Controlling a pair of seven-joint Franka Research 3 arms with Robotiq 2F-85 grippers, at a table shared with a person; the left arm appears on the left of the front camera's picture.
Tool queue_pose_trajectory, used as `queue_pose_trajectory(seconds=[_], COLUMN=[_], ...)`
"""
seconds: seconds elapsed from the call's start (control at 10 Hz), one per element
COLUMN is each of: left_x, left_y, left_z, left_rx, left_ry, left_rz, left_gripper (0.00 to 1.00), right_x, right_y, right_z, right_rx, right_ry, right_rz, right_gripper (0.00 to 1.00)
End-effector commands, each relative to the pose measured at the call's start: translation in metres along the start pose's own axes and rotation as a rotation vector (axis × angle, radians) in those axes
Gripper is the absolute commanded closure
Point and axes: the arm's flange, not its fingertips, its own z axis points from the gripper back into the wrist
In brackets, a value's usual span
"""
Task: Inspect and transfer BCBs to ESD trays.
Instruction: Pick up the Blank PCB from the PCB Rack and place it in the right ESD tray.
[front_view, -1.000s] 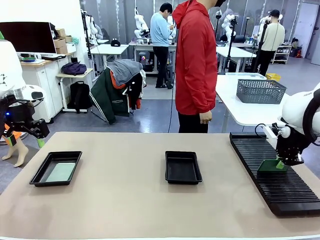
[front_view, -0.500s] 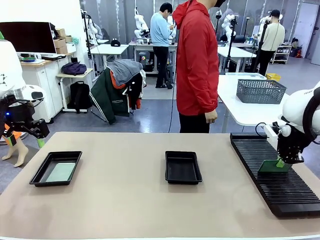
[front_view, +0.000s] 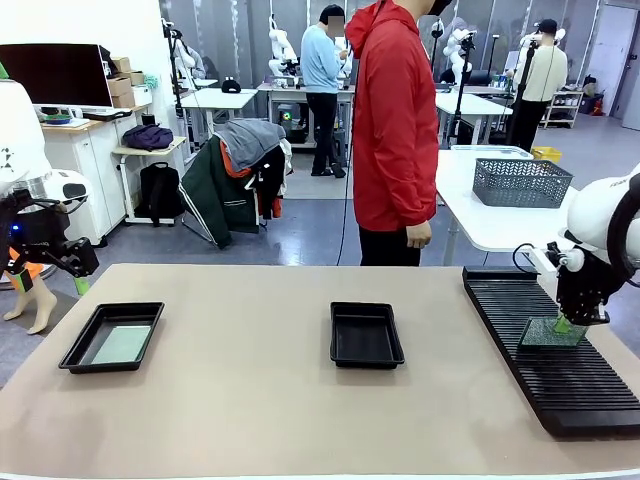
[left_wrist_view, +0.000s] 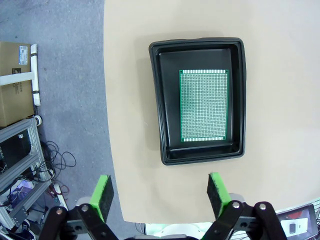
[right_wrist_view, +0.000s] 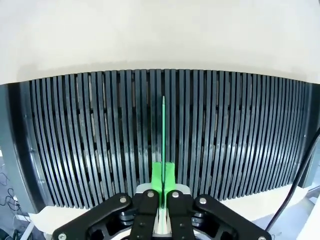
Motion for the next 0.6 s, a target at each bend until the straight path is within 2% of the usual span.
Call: queue_pose_trajectory(seconds=[0.0,0.3,0.5], left_x=[0.0,0.0,0.0], left_y=[0.0,0.0,0.0], left_z=[-0.002,-0.002,-0.002], left_rx=[0.001,0.001,0.001], left_ry=[-0.004,-0.004,-0.004], left_rz=[0.002,0.002,0.002], left_gripper=[0.0,0.0,0.0], right_x=[0.003,0.017,0.023], right_y=[0.007,0.026,0.036], right_z=[0.033,0.111,0.153], right_rx=[0.004,0.0,0.044], right_ry=[0.033,0.063,0.066], right_rz=[-0.014,0.007,0.016], right_gripper=[1.0,1.0,1.0])
